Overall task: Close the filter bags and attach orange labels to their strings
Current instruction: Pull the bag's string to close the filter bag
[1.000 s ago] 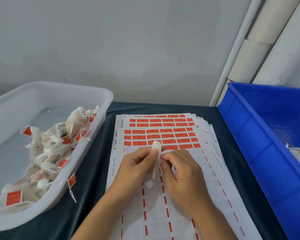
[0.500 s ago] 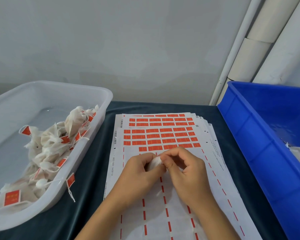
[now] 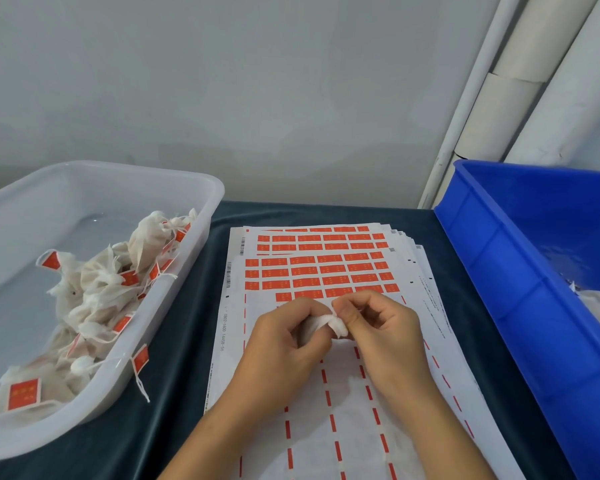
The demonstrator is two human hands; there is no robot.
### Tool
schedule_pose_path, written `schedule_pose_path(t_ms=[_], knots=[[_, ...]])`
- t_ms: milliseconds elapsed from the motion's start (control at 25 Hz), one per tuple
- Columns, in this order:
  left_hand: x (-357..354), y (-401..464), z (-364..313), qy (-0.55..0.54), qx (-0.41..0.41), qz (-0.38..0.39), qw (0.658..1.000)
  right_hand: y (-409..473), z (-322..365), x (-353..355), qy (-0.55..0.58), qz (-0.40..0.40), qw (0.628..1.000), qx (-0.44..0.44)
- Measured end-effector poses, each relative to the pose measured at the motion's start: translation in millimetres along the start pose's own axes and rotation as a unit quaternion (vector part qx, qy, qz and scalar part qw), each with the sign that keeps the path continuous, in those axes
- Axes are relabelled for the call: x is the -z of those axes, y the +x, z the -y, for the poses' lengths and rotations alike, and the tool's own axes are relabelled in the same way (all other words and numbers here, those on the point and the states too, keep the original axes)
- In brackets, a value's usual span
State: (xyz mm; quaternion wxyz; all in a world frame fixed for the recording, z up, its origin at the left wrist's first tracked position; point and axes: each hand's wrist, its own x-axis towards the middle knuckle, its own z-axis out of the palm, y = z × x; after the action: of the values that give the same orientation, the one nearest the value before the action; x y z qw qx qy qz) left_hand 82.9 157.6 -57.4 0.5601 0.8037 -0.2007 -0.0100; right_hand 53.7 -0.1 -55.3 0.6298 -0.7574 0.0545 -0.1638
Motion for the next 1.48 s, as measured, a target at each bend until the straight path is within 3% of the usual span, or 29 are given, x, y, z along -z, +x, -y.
schedule_pose_path(t_ms=[160,440,1000,1320,1480], knots=[[2.3,1.7,-4.6,-0.079,0.025,-0.025,0.996,-0.3,0.5,-4.4,0.003,0.025,0.999,-0.024],[2.6,4.2,-2.1,-0.1,0.062,-0.089,0.989,-5.0,-1.6,-13.0,-0.085,0.046,0.994,0.045],[5.3,4.2,-1.5,-0.096,0.086,-0.029,0.991,-6.7,2.6,-9.1,-0.061,0.024,0.992,0.105],[9.7,3.7,-9.2,-0.181,0.115,0.027,0.976,-3.8,1.1,-11.5,0.033,0.01,0.999,0.009],[10.6,4.2,-11.6,-0.176,0.124,0.031,0.976,-5.8,2.3,-11.7,0.029,-0.019,0.996,0.078]])
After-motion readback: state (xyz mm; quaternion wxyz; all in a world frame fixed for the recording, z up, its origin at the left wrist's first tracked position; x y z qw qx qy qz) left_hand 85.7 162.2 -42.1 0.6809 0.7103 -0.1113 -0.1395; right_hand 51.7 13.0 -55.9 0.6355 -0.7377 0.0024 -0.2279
